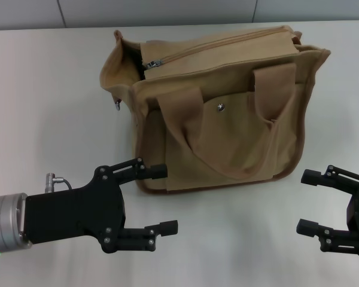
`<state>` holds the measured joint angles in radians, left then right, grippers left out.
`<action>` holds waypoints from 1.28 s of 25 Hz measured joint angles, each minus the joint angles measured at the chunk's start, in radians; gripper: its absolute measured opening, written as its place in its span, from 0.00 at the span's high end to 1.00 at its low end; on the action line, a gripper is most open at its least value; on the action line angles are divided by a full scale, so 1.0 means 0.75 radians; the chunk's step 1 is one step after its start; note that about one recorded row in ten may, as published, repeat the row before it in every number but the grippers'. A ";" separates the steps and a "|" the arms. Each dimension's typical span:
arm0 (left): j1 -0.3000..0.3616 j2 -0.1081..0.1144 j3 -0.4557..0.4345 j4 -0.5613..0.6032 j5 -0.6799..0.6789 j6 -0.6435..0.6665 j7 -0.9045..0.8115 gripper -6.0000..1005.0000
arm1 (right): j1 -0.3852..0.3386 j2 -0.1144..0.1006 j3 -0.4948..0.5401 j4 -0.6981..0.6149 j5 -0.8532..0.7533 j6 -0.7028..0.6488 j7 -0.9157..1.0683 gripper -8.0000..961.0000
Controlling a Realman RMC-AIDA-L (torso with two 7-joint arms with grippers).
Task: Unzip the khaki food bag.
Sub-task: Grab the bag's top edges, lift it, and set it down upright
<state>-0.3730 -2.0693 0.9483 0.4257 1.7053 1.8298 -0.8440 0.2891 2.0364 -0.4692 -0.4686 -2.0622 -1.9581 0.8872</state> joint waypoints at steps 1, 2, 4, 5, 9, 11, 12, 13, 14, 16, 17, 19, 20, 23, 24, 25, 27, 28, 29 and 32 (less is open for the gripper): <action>-0.001 0.000 0.000 0.000 0.001 -0.002 0.000 0.15 | 0.000 0.001 -0.002 0.001 0.000 0.000 0.000 0.14; -0.003 0.000 0.000 0.000 0.005 -0.006 0.001 0.15 | 0.000 0.003 -0.002 0.002 -0.001 0.000 0.000 0.14; -0.004 0.000 0.001 0.001 0.009 -0.013 0.002 0.16 | 0.001 0.004 -0.002 0.002 -0.001 0.000 0.000 0.14; -0.004 0.000 0.002 0.001 0.010 -0.015 0.002 0.16 | 0.001 0.004 -0.002 0.002 -0.001 0.000 0.000 0.14; -0.003 0.000 0.003 0.001 0.010 -0.016 0.015 0.17 | 0.001 0.007 0.002 0.001 0.000 0.003 -0.003 0.14; 0.030 -0.001 -0.057 -0.015 -0.043 0.014 0.156 0.18 | -0.002 0.014 0.008 -0.002 0.003 0.005 -0.011 0.14; 0.064 -0.002 -0.109 -0.036 -0.107 0.042 0.239 0.18 | -0.007 0.017 0.012 -0.006 0.005 0.007 -0.012 0.14; 0.076 -0.002 -0.127 -0.043 -0.138 0.054 0.270 0.19 | -0.007 0.017 0.012 -0.006 0.005 0.007 -0.012 0.14; 0.098 -0.002 -0.148 -0.051 -0.178 0.063 0.301 0.19 | -0.009 0.017 0.014 -0.007 0.006 0.009 -0.013 0.14; 0.140 -0.002 -0.188 -0.061 -0.255 0.063 0.334 0.20 | -0.012 0.018 0.017 -0.007 0.007 0.012 -0.013 0.14; 0.158 -0.002 -0.204 -0.062 -0.279 0.045 0.336 0.20 | -0.012 0.019 0.017 -0.007 0.007 0.014 -0.013 0.14; 0.159 -0.005 -0.205 -0.070 -0.282 0.026 0.340 0.21 | -0.013 0.020 0.018 -0.006 0.007 0.015 -0.013 0.14; 0.157 -0.007 -0.205 -0.079 -0.282 0.010 0.346 0.21 | -0.013 0.020 0.019 -0.006 0.008 0.015 -0.014 0.14; 0.101 -0.012 -0.186 -0.195 -0.282 -0.056 0.445 0.22 | -0.013 0.020 0.020 -0.005 0.008 0.018 -0.014 0.14; 0.077 -0.013 -0.184 -0.236 -0.283 -0.074 0.473 0.22 | -0.012 0.020 0.020 -0.005 0.008 0.018 -0.014 0.14; 0.055 -0.013 -0.182 -0.278 -0.283 -0.093 0.505 0.23 | -0.010 0.020 0.020 -0.004 0.009 0.019 -0.014 0.14; 0.018 -0.013 -0.185 -0.330 -0.284 -0.127 0.544 0.23 | -0.007 0.019 0.020 -0.003 0.009 0.019 -0.014 0.14; 0.018 -0.013 -0.185 -0.330 -0.284 -0.127 0.544 0.24 | -0.006 0.019 0.020 -0.003 0.009 0.021 -0.015 0.14; -0.056 -0.014 -0.207 -0.443 -0.289 -0.213 0.626 0.24 | -0.006 0.019 0.020 -0.002 0.009 0.025 -0.015 0.14; -0.137 -0.015 -0.292 -0.570 -0.300 -0.328 0.710 0.25 | -0.005 0.019 0.020 0.001 0.009 0.035 -0.015 0.14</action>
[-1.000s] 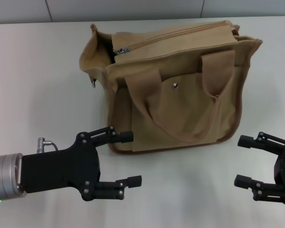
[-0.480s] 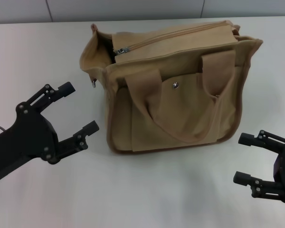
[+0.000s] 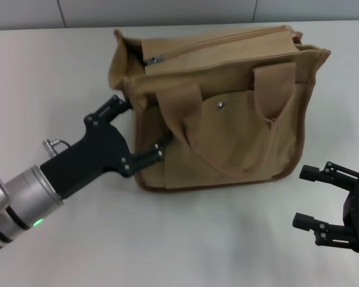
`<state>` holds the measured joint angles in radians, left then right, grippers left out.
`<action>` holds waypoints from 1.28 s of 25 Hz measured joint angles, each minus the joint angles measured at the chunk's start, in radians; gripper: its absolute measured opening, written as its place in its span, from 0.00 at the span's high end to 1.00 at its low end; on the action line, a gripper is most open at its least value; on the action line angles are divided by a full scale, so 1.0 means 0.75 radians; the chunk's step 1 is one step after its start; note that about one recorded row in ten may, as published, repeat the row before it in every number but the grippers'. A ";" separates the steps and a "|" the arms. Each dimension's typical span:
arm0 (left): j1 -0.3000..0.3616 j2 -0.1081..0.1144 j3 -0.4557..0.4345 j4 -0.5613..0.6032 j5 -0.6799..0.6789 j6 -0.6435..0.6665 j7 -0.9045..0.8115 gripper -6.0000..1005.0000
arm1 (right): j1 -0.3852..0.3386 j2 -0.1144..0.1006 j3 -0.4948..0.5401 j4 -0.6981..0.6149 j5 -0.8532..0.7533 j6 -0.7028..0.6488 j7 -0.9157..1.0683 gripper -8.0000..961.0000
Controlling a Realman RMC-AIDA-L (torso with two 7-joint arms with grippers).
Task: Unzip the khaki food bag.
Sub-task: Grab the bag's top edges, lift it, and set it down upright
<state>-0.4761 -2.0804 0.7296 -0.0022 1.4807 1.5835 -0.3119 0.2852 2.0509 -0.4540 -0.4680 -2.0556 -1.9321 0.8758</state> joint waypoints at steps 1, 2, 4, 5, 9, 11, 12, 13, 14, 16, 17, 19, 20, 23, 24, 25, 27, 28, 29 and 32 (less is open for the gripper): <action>-0.008 0.000 -0.035 -0.021 0.000 -0.018 0.010 0.25 | 0.000 0.000 0.000 0.000 0.000 0.000 0.000 0.14; -0.013 0.000 -0.089 -0.052 -0.002 -0.031 0.036 0.26 | -0.001 0.000 0.000 0.000 0.000 0.001 0.000 0.14; -0.011 0.000 -0.164 -0.100 0.001 -0.035 0.124 0.26 | -0.004 0.000 0.000 0.001 0.000 0.004 0.000 0.14; -0.011 0.000 -0.164 -0.100 0.001 -0.035 0.124 0.27 | -0.006 0.000 0.000 0.001 0.000 0.008 0.000 0.14; -0.001 0.000 -0.196 -0.127 0.009 -0.023 0.228 0.28 | -0.007 0.001 0.000 0.001 0.000 0.017 0.000 0.14; 0.008 0.001 -0.200 -0.134 0.013 -0.011 0.257 0.29 | -0.007 0.001 0.000 0.000 0.000 0.020 0.000 0.14; 0.008 0.001 -0.200 -0.134 0.013 -0.011 0.257 0.29 | -0.007 0.002 0.000 0.000 0.000 0.020 0.000 0.14; 0.008 0.000 -0.199 -0.134 0.013 -0.010 0.257 0.29 | -0.007 0.002 0.000 0.000 0.000 0.020 0.000 0.14; 0.008 0.000 -0.199 -0.134 0.013 -0.010 0.257 0.30 | -0.006 0.002 0.000 0.000 0.000 0.020 0.000 0.14; -0.004 0.000 -0.193 -0.136 0.014 -0.011 0.253 0.34 | -0.006 0.002 0.000 0.000 0.000 0.020 0.000 0.14; -0.006 0.000 -0.192 -0.136 0.014 -0.013 0.250 0.38 | -0.006 0.002 0.000 0.000 0.000 0.020 0.000 0.14; -0.008 0.001 -0.192 -0.136 0.014 -0.015 0.249 0.46 | -0.006 0.002 0.000 0.000 0.000 0.020 0.000 0.14; -0.009 0.000 -0.196 -0.137 0.014 -0.015 0.248 0.50 | -0.006 0.002 0.000 0.000 0.000 0.020 0.000 0.14; -0.010 0.001 -0.199 -0.140 0.013 -0.008 0.256 0.67 | -0.006 0.002 0.000 0.000 0.000 0.020 0.000 0.14; -0.010 0.001 -0.201 -0.143 0.012 -0.006 0.257 0.73 | -0.006 0.002 0.000 0.000 0.000 0.020 0.000 0.14; -0.013 0.000 -0.202 -0.149 0.011 -0.005 0.257 0.76 | -0.007 0.002 0.000 0.000 0.000 0.020 0.000 0.14; -0.017 0.001 -0.202 -0.152 0.011 -0.005 0.258 0.84 | -0.008 0.002 0.009 0.000 0.002 0.018 0.000 0.14; -0.022 0.001 -0.202 -0.152 0.012 -0.006 0.258 0.87 | -0.008 0.002 0.017 0.000 0.003 0.015 0.000 0.14; -0.024 0.001 -0.202 -0.152 0.013 -0.007 0.258 0.91 | -0.007 0.003 0.036 0.003 0.008 0.009 0.000 0.14; -0.033 0.000 -0.203 -0.150 0.012 0.004 0.258 0.91 | -0.004 0.012 0.114 0.026 0.051 -0.008 0.000 0.14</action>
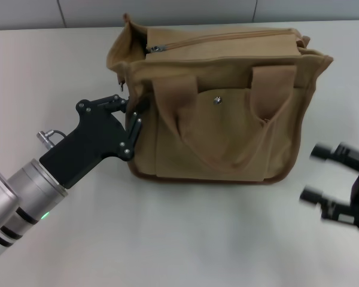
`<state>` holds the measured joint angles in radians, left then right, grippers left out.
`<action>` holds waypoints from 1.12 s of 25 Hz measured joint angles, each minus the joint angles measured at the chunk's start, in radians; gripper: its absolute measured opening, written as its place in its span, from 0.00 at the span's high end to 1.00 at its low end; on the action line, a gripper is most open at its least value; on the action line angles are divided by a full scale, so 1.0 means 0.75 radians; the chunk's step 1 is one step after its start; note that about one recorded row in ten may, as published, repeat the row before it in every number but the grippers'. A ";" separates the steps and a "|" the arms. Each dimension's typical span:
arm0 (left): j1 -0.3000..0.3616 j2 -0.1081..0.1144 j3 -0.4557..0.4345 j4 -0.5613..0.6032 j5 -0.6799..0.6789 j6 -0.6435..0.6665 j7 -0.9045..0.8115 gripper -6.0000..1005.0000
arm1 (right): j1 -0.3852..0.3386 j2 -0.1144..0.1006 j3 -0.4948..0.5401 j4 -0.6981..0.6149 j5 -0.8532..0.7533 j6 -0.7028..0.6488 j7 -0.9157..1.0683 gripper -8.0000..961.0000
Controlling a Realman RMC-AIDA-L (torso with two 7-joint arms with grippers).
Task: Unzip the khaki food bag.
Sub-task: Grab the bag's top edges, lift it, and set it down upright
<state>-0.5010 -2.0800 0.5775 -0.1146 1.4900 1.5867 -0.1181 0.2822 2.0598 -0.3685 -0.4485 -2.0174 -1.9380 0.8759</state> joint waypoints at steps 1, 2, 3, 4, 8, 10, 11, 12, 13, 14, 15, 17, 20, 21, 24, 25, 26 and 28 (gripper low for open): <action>-0.003 0.000 0.000 0.001 0.000 0.009 0.000 0.91 | 0.000 0.006 0.029 0.007 0.030 -0.003 0.000 0.14; -0.008 0.000 0.000 0.003 -0.001 0.018 -0.002 0.91 | -0.002 0.012 0.051 0.008 0.065 -0.007 0.000 0.14; -0.015 0.000 0.000 0.004 -0.002 0.023 -0.005 0.91 | -0.006 0.019 0.077 0.014 0.115 -0.010 0.000 0.14; -0.015 0.000 0.000 0.004 -0.002 0.023 -0.005 0.91 | -0.012 0.024 0.098 0.024 0.164 -0.012 0.000 0.14; -0.045 0.000 -0.003 0.009 -0.007 0.036 -0.012 0.91 | -0.028 0.026 0.141 0.113 0.376 -0.021 0.000 0.14; -0.049 0.000 -0.008 0.012 -0.007 0.053 -0.012 0.91 | -0.035 0.026 0.144 0.143 0.459 -0.024 0.000 0.14; -0.051 0.000 -0.012 0.017 -0.007 0.077 -0.012 0.91 | -0.040 0.027 0.144 0.159 0.501 -0.027 0.000 0.14; -0.051 0.001 -0.018 0.026 -0.007 0.104 -0.013 0.91 | -0.044 0.028 0.144 0.175 0.538 -0.030 0.000 0.14; -0.052 0.002 -0.022 0.037 -0.007 0.132 -0.015 0.91 | -0.045 0.029 0.144 0.192 0.573 -0.035 0.000 0.14; -0.053 0.003 -0.027 0.051 -0.008 0.157 -0.020 0.91 | -0.045 0.029 0.144 0.207 0.605 -0.040 0.000 0.14; -0.056 0.004 -0.032 0.075 -0.008 0.187 -0.033 0.91 | -0.042 0.029 0.144 0.220 0.635 -0.043 0.000 0.14; -0.064 0.004 -0.039 0.117 -0.009 0.228 -0.060 0.91 | -0.032 0.029 0.144 0.242 0.703 -0.046 0.000 0.14; -0.084 0.005 -0.044 0.176 -0.007 0.297 -0.087 0.91 | -0.002 0.031 0.142 0.279 0.802 -0.060 0.000 0.14; -0.091 0.006 -0.042 0.194 -0.005 0.319 -0.088 0.91 | 0.015 0.031 0.138 0.286 0.814 -0.068 0.000 0.14; -0.114 0.005 -0.020 0.236 0.003 0.355 -0.090 0.91 | 0.078 0.031 0.106 0.285 0.801 -0.056 -0.008 0.14; -0.122 0.005 -0.004 0.244 0.004 0.358 -0.090 0.91 | 0.105 0.031 0.086 0.282 0.789 -0.035 -0.023 0.14; -0.130 0.005 0.017 0.254 0.004 0.359 -0.090 0.91 | 0.133 0.031 0.067 0.281 0.782 -0.010 -0.050 0.14; -0.143 0.004 0.063 0.274 0.004 0.358 -0.089 0.91 | 0.206 0.031 0.020 0.279 0.776 0.053 -0.117 0.14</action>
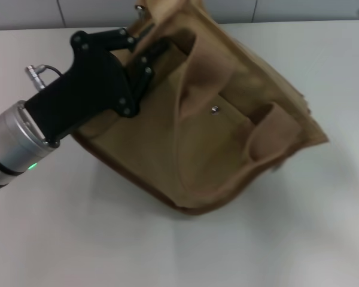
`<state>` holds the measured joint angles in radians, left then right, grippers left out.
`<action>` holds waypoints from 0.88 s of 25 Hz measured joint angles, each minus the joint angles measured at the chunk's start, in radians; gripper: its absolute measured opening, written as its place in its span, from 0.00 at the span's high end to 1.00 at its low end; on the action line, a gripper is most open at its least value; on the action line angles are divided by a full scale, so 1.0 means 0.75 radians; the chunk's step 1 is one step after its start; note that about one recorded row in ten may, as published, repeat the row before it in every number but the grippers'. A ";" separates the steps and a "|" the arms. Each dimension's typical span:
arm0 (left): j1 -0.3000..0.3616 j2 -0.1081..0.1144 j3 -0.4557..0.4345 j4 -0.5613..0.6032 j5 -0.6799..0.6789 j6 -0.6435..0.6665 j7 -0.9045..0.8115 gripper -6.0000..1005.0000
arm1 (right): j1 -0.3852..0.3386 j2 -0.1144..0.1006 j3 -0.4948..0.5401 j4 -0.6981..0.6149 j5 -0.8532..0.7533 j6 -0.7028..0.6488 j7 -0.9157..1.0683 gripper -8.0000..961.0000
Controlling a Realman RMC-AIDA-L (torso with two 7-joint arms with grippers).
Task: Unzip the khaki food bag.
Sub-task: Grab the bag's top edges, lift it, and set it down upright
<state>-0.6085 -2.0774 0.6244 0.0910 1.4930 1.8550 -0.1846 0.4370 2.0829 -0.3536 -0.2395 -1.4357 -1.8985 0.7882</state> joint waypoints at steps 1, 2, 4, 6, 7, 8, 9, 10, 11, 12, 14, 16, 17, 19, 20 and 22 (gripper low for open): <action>0.000 0.000 0.000 0.000 0.000 0.000 0.000 0.91 | 0.036 -0.001 -0.018 -0.003 -0.001 0.029 -0.013 0.14; -0.008 -0.001 0.030 0.011 0.000 -0.005 0.001 0.91 | 0.078 -0.002 -0.040 -0.007 -0.001 0.068 -0.020 0.14; -0.011 -0.002 0.035 0.012 0.000 -0.005 0.001 0.91 | 0.153 -0.003 -0.095 -0.017 -0.002 0.148 -0.016 0.14; -0.012 -0.002 0.036 0.012 0.000 -0.004 0.003 0.91 | 0.215 -0.003 -0.172 -0.021 -0.002 0.229 -0.011 0.14; -0.012 -0.002 0.036 0.012 0.000 -0.003 0.003 0.91 | 0.240 -0.004 -0.207 -0.022 -0.002 0.257 -0.010 0.14; -0.012 -0.002 0.036 0.013 0.000 -0.002 0.004 0.91 | 0.265 -0.003 -0.246 -0.022 -0.002 0.283 -0.009 0.14; -0.013 -0.002 0.036 0.013 0.000 -0.001 0.004 0.91 | 0.287 -0.003 -0.285 -0.022 -0.002 0.302 -0.009 0.14; -0.013 -0.002 0.036 0.013 0.000 0.000 0.004 0.91 | 0.305 -0.003 -0.320 -0.022 -0.003 0.318 -0.009 0.14; -0.013 -0.001 0.037 0.013 0.000 0.001 0.004 0.91 | 0.319 -0.002 -0.350 -0.022 -0.002 0.329 -0.007 0.14; -0.013 -0.001 0.037 0.014 0.000 0.002 0.005 0.91 | 0.332 -0.001 -0.380 -0.022 -0.002 0.339 -0.003 0.14; -0.011 -0.001 0.037 0.015 0.000 0.007 0.008 0.91 | 0.349 0.001 -0.418 -0.022 -0.002 0.353 0.010 0.14; -0.010 -0.001 0.037 0.016 0.000 0.013 0.009 0.91 | 0.359 0.001 -0.446 -0.024 -0.002 0.363 0.031 0.14; -0.009 -0.001 0.037 0.017 0.000 0.015 0.010 0.91 | 0.359 0.001 -0.467 -0.033 -0.002 0.370 0.051 0.14; -0.005 -0.001 0.037 0.020 0.000 0.017 0.015 0.91 | 0.344 0.001 -0.516 -0.068 -0.002 0.389 0.099 0.14; -0.004 -0.001 0.037 0.021 0.000 0.018 0.018 0.91 | 0.309 0.001 -0.590 -0.122 -0.003 0.409 0.151 0.14; -0.002 -0.002 0.037 0.021 -0.001 0.019 0.023 0.91 | 0.287 0.001 -0.635 -0.151 -0.004 0.415 0.174 0.14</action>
<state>-0.6100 -2.0786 0.6521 0.1071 1.4919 1.8694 -0.1675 0.6520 2.0835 -0.8300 -0.3530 -1.4385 -1.5869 0.9189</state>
